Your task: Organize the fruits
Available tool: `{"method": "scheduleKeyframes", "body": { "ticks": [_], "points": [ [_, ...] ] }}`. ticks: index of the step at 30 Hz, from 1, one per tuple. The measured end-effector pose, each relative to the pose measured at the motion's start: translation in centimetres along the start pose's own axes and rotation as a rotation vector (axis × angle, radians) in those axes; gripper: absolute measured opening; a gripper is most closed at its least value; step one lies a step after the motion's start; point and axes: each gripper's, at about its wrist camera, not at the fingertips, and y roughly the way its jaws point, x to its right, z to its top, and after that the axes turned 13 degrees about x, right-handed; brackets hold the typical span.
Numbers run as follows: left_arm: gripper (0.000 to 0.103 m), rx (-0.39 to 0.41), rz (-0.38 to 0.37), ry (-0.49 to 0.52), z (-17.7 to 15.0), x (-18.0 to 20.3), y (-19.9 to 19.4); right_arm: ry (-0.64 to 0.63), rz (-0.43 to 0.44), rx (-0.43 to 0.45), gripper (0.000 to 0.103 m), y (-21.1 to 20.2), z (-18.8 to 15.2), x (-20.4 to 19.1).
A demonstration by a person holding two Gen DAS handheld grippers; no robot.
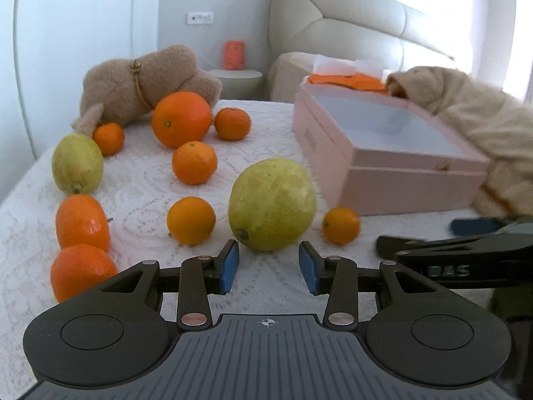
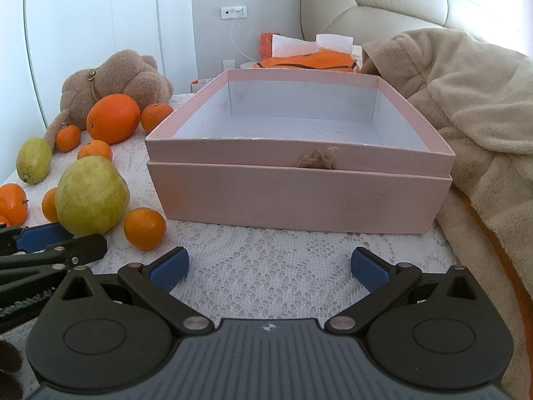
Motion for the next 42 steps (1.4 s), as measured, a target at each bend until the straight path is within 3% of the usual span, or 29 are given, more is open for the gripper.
{"method": "scheduleKeyframes", "body": {
  "ticks": [4,6,8,11,15,30,35,42],
  "points": [
    [0.045,0.071,-0.066,-0.036,2.1,-1.4,-3.2,0.013,-0.057,-0.057,0.103,-0.1,0.1,-0.9],
    [0.045,0.12,-0.051,-0.056,3.3,-2.9,-4.7,0.012,-0.072,-0.044,0.103,-0.2,0.0,-1.1],
    [0.044,0.134,0.008,-0.06,4.3,-4.7,-5.5,0.011,-0.064,-0.047,0.103,-0.1,-0.1,-1.0],
    [0.043,0.081,0.087,-0.024,4.5,-7.0,-5.5,0.009,-0.058,-0.048,0.103,0.1,0.0,-1.0],
    [0.043,-0.008,0.05,-0.009,3.4,-8.2,-4.6,-0.004,-0.038,-0.048,0.103,0.3,0.1,-0.8],
    [0.045,0.013,0.151,0.097,1.1,-8.7,-5.8,-0.004,-0.031,-0.038,0.103,0.1,-0.1,-0.8],
    [0.052,-0.002,0.147,0.039,0.9,-10.0,-5.5,-0.003,-0.03,-0.038,0.103,0.1,0.0,-0.7],
    [0.053,-0.051,0.11,-0.03,0.0,-10.6,-4.1,-0.008,-0.028,-0.04,0.103,0.1,0.0,-0.8]
  ]
}}
